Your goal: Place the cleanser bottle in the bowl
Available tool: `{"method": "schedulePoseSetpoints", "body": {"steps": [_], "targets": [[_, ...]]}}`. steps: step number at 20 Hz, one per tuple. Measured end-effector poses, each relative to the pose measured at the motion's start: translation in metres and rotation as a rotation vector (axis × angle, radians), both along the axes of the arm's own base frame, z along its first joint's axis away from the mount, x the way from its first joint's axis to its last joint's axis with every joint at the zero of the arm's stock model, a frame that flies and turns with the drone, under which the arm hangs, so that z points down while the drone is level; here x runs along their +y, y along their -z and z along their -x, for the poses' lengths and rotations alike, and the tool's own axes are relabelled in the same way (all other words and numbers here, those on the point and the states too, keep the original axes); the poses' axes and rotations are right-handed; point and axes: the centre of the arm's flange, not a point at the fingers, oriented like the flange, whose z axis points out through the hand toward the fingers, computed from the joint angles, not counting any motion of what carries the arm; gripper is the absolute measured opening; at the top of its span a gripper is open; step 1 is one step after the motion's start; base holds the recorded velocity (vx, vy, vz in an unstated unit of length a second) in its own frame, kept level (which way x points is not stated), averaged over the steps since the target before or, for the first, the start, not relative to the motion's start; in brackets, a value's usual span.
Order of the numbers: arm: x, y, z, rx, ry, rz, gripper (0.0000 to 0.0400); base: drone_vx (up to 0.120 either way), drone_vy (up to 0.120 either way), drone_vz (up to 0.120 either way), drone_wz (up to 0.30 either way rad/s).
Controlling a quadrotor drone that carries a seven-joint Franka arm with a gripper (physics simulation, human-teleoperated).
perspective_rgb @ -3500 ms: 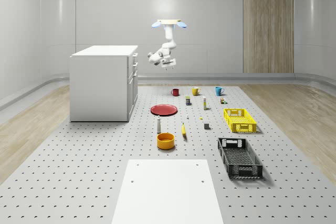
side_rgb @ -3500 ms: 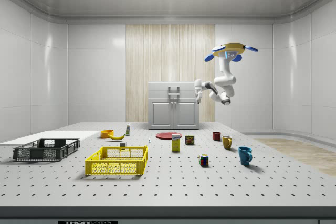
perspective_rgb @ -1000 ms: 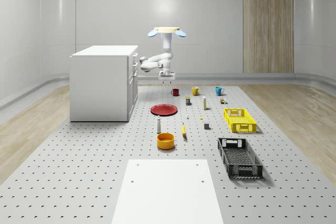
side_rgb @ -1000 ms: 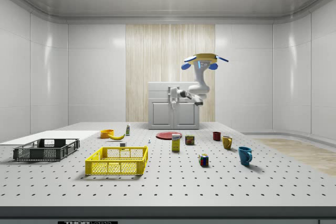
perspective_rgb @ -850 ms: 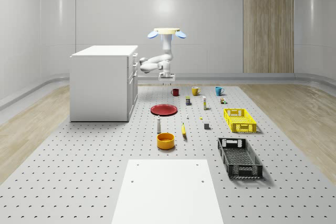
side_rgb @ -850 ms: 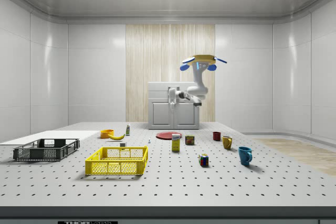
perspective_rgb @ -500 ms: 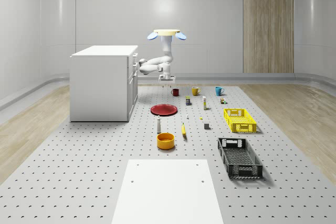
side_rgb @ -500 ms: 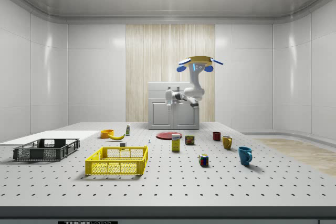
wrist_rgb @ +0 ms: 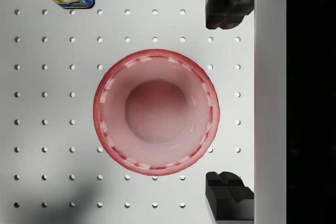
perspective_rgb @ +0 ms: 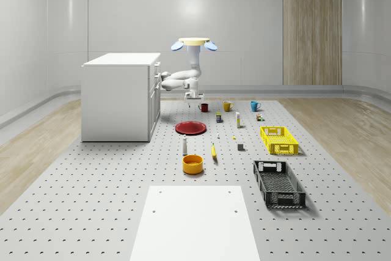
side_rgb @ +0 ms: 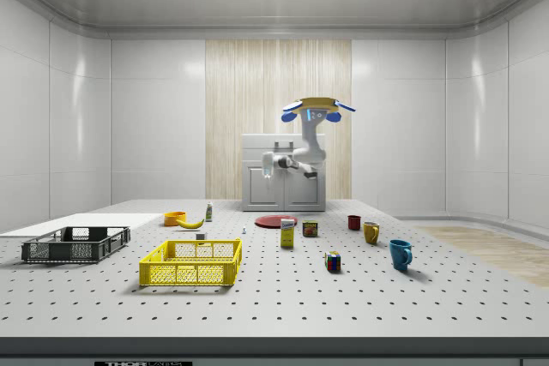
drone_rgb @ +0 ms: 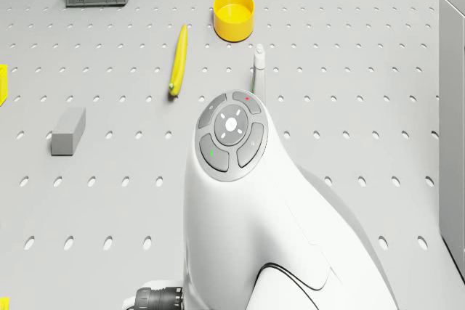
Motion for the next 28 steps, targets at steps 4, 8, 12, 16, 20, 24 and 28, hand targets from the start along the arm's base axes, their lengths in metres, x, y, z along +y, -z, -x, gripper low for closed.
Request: {"method": "schedulePoseSetpoints", "body": {"steps": [4,8,12,16,20,24,28], "targets": [[0.0000,0.0000,0.0000,0.000,0.000,0.000,0.0400,0.120,0.000,0.000,0.000],[0.0000,0.0000,0.0000,0.000,0.000,0.000,0.0400,0.120,0.000,0.000,0.000],[0.0000,0.0000,0.0000,0.000,0.000,0.000,0.0400,0.120,0.020,0.000,0.000],[0.0000,0.0000,0.0000,0.000,0.000,0.000,0.0400,0.120,0.110,0.000,0.000],[0.0000,0.0000,0.0000,0.000,0.000,0.000,0.0400,0.120,0.000,0.000,0.000],[0.0000,0.0000,0.0000,0.000,0.000,0.000,0.0400,0.120,0.000,0.000,0.000],[0.0001,0.0000,0.0000,0.000,0.000,0.000,0.0400,0.120,0.000,0.000,0.000]]}}
